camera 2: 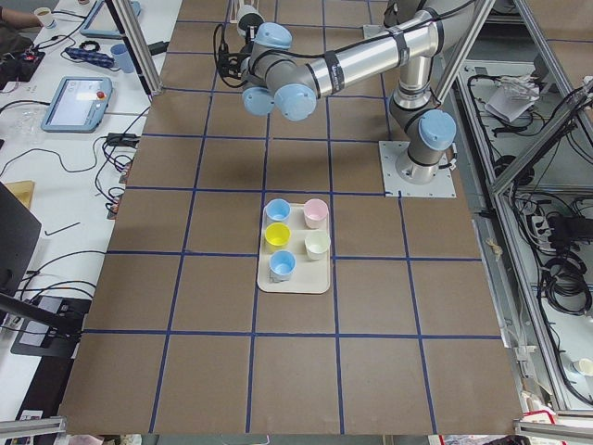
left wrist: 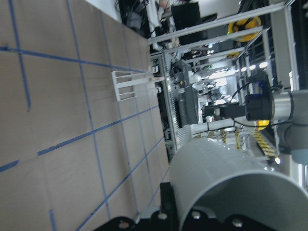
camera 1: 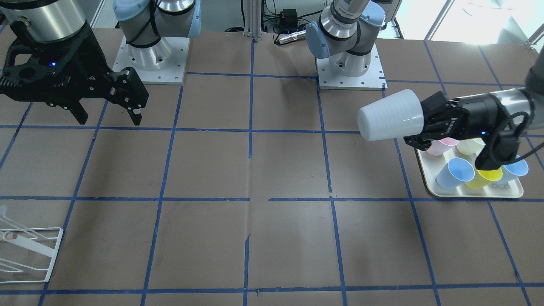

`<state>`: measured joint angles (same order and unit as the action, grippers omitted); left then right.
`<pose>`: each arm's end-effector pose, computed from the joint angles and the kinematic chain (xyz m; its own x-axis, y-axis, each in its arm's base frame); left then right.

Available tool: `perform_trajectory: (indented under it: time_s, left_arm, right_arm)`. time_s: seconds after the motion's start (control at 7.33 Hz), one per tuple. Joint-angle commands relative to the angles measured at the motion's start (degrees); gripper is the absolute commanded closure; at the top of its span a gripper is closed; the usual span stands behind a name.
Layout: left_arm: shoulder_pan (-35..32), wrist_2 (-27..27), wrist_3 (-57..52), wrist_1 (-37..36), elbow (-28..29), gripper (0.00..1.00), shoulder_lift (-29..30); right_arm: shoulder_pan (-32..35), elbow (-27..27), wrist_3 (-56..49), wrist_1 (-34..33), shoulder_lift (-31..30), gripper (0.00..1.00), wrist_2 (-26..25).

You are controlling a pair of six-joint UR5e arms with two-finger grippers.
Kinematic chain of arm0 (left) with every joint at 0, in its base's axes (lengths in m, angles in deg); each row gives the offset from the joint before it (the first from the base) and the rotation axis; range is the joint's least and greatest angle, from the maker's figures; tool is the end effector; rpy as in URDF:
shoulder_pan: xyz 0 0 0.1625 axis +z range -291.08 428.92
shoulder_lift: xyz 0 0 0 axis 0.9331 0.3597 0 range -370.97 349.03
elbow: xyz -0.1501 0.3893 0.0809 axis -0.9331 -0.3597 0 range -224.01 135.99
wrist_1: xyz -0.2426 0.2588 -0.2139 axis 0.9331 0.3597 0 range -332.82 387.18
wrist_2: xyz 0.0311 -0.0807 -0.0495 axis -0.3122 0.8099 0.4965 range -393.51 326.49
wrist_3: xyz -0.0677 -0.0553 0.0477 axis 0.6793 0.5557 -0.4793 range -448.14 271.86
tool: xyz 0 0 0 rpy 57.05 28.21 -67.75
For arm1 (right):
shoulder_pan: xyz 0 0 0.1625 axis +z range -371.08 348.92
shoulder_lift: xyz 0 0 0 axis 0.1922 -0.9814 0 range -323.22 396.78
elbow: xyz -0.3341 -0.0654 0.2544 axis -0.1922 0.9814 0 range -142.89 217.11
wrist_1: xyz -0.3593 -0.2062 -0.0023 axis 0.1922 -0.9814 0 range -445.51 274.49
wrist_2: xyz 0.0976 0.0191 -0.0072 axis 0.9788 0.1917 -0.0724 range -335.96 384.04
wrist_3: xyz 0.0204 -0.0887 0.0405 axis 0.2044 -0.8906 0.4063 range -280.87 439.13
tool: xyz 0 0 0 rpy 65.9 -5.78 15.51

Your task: Transfer IKEA cup to right arm and place on rack

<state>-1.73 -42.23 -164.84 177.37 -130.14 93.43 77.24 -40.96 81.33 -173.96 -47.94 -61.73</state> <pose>-0.0497 -0.5579 0.4035 -0.0683 0.0894 0.9937 -0.1869 0.9772 -0.1007 0.1248 -0.5408 0.5409 -0.9952 0.0609 -0.0768 0.0675 0.9940 -0.0858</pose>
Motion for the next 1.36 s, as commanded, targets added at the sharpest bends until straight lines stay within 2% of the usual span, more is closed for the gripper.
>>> perform_trajectory:
  time_s: [0.0, 0.14, 0.27, 0.41, 0.55, 0.68, 0.82, 0.95, 1.23]
  left_arm:
    - [-8.86, 12.63, -0.03, 0.73, -1.94, 1.00, -2.00]
    - [-10.11, 13.62, -0.37, 0.81, -3.34, 1.00, -2.96]
    - [-12.12, 18.94, -0.90, 0.73, -5.70, 1.00, -4.02]
    - [-15.28, 22.21, -1.17, 0.81, -6.77, 1.00, -5.42]
    - [-17.22, 22.07, -1.34, 2.29, -7.82, 1.00, -6.57]
    - [-18.11, 22.07, -1.34, 3.87, -7.92, 1.00, -7.19]
    - [-19.08, 22.16, -1.26, 4.50, -8.01, 1.00, -7.63]
    - [-20.13, 22.68, -1.26, 4.07, -7.84, 1.00, -7.46]
    - [-21.36, 22.16, -3.01, 2.84, -7.57, 1.00, -6.58]
  right_arm:
    - [-4.89, 1.68, -3.22, 6.92, -0.10, 0.00, 9.53]
    - [-6.91, 2.65, -4.12, 10.37, -0.01, 0.00, 13.31]
    - [-11.20, 2.66, -4.74, 11.36, 0.25, 0.00, 20.92]
    - [-17.85, 2.40, -9.71, 14.76, 0.69, 0.00, 29.87]
    - [-24.27, 2.05, -12.63, 22.89, 0.69, 0.00, 39.53]
    - [-26.77, 1.44, -14.14, 32.45, 0.60, 0.00, 45.11]
    - [-26.53, 1.08, -14.76, 35.86, 0.60, 0.00, 48.65]
    - [-26.18, -0.49, -14.85, 36.93, 0.43, 0.00, 54.95]
    - [-19.98, -4.62, -17.04, 36.51, -0.10, 0.00, 64.10]
